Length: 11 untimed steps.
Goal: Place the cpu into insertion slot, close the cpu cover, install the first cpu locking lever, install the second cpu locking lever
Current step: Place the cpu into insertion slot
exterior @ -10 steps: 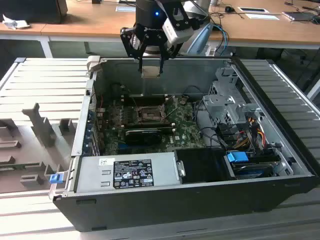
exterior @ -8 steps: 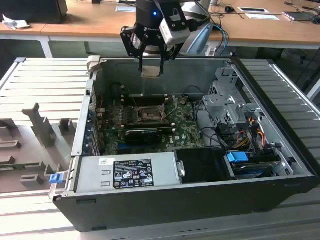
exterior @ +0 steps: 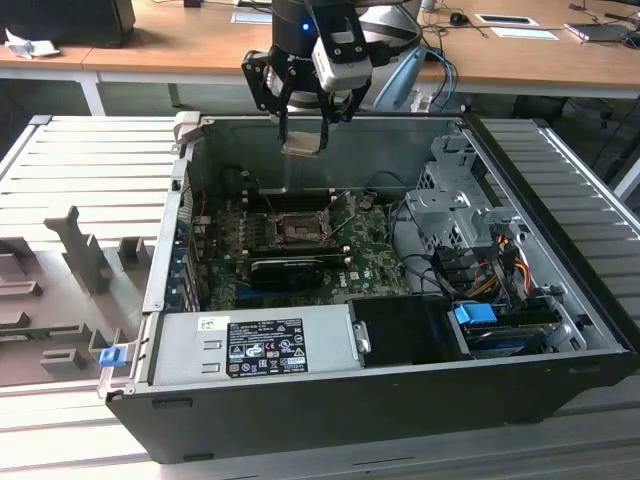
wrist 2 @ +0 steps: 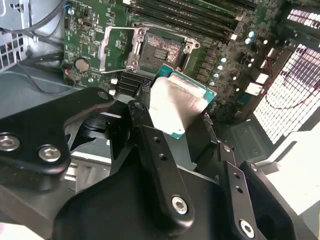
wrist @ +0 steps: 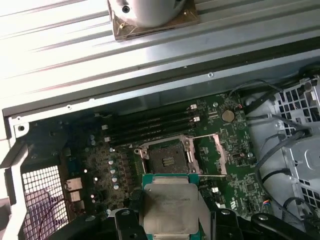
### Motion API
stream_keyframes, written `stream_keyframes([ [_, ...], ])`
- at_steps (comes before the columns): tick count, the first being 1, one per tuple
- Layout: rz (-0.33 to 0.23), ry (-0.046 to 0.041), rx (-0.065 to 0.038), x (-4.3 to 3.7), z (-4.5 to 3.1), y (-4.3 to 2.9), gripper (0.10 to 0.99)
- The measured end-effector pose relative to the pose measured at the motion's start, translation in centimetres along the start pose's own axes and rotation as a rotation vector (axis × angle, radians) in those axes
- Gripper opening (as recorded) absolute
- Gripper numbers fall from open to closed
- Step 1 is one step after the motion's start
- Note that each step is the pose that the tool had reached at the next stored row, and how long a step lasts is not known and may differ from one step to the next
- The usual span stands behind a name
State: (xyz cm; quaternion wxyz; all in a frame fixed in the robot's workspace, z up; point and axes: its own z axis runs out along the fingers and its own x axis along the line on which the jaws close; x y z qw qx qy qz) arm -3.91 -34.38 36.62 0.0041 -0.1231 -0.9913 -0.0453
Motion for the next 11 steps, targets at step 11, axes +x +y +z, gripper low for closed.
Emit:
stream_keyframes([
  [11, 0.042, -0.0038, -0.001, 0.0, 0.38, -0.04, 0.529],
])
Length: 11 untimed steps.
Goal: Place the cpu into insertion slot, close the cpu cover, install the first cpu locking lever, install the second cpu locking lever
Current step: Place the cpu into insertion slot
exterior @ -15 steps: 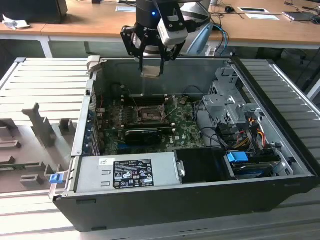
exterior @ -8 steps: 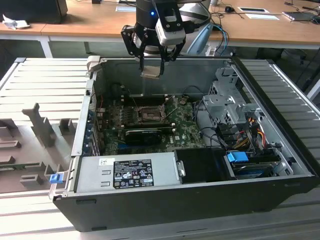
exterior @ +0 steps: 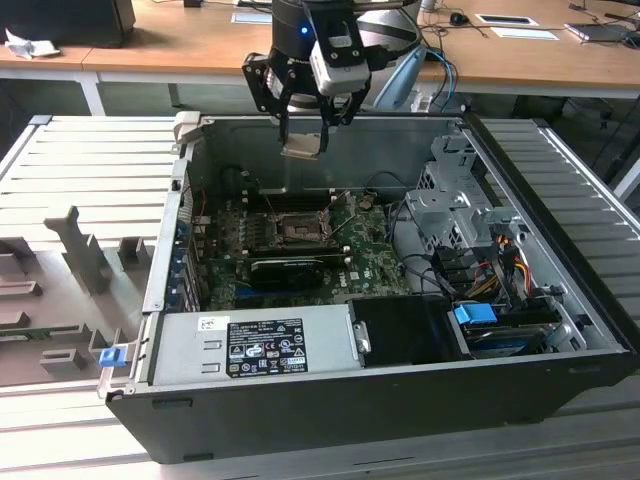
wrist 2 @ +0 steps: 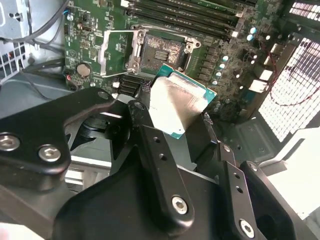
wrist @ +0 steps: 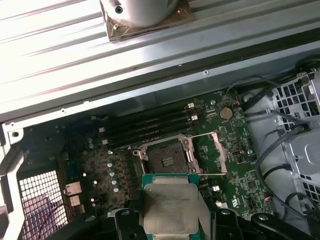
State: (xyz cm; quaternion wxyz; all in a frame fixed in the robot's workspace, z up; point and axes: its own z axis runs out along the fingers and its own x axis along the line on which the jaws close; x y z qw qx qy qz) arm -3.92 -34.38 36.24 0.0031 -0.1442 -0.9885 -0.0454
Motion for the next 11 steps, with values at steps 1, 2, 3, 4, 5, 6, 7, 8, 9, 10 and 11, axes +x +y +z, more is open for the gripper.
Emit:
stream_keyframes([
  [1, 0.025, -0.0023, -0.001, 0.0, 0.08, -0.01, 0.529],
  [2, 0.054, -0.0048, -0.001, 0.0, 0.15, -0.01, 0.529],
  [3, 0.083, -0.0074, -0.001, 0.0, 0.2, -0.02, 0.529],
  [4, 0.096, -0.0085, -0.002, 0.0, 0.21, -0.02, 0.529],
  [5, 0.109, -0.0097, -0.002, -0.01, 0.22, -0.02, 0.529],
  [6, 0.125, -0.0111, -0.002, 0.0, 0.24, -0.02, 0.529],
  [7, 0.138, -0.0122, -0.003, -0.01, 0.25, -0.02, 0.529],
  [8, 0.151, -0.0135, -0.003, 0.0, 0.26, -0.03, 0.529],
  [9, 0.163, -0.0145, -0.003, 0.0, 0.27, -0.02, 0.529],
  [10, 0.174, -0.0155, -0.003, -0.01, 0.28, -0.03, 0.529],
  [11, 0.187, -0.0167, -0.004, -0.01, 0.29, -0.03, 0.529],
])
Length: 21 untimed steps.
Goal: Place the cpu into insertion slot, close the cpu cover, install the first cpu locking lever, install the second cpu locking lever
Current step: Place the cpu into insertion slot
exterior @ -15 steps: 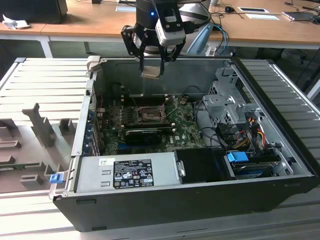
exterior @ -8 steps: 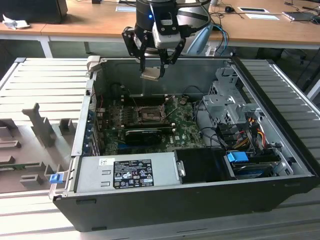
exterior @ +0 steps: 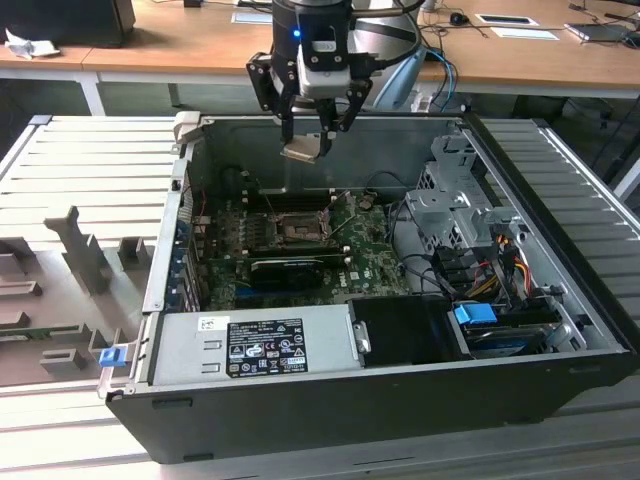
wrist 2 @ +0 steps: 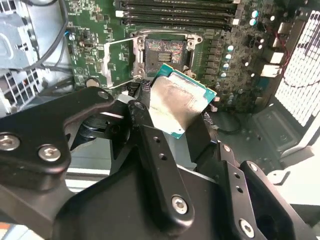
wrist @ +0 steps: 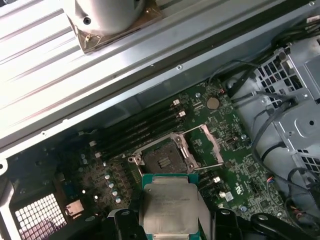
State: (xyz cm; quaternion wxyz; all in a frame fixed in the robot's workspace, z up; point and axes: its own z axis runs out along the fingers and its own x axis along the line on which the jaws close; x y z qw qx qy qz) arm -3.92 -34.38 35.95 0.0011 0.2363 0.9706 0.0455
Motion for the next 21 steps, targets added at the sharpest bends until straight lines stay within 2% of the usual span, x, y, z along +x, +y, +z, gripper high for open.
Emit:
stream_keyframes([
  [6, 0.08, -0.0071, -0.002, 0.0, 0.07, 0.0, 0.529],
  [10, 0.166, -0.0148, -0.003, 0.0, 0.17, -0.02, 0.529],
  [15, 0.233, -0.0208, -0.005, -0.01, 0.24, -0.02, 0.529],
  [17, 0.258, -0.0229, -0.005, -0.01, 0.29, -0.02, 0.529],
  [21, 0.27, -0.0241, -0.005, -0.01, 0.47, -0.04, 0.529],
])
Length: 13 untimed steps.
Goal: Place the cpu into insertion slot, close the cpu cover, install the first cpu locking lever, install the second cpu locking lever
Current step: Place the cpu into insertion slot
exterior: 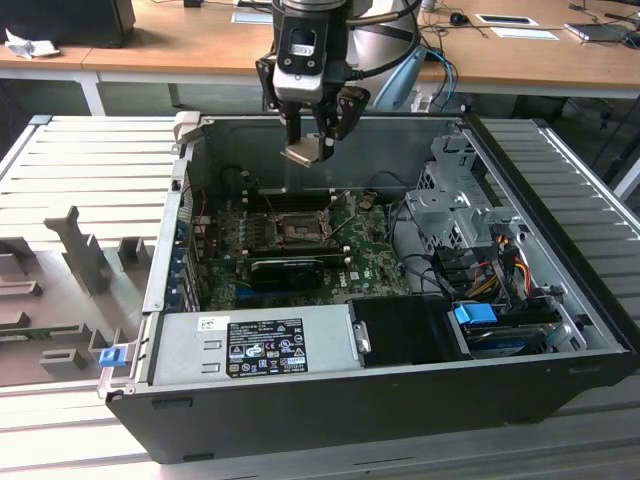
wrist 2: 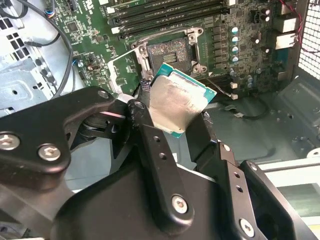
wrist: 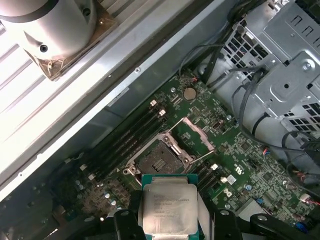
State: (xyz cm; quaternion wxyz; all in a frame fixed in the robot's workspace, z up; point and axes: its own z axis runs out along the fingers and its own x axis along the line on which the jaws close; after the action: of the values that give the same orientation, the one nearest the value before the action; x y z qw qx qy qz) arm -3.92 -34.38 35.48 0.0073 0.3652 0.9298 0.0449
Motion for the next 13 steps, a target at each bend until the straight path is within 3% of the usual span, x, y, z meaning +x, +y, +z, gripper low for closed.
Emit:
stream_keyframes([
  [13, 0.023, -0.002, 0.0, -0.01, 0.53, -0.05, 0.529],
])
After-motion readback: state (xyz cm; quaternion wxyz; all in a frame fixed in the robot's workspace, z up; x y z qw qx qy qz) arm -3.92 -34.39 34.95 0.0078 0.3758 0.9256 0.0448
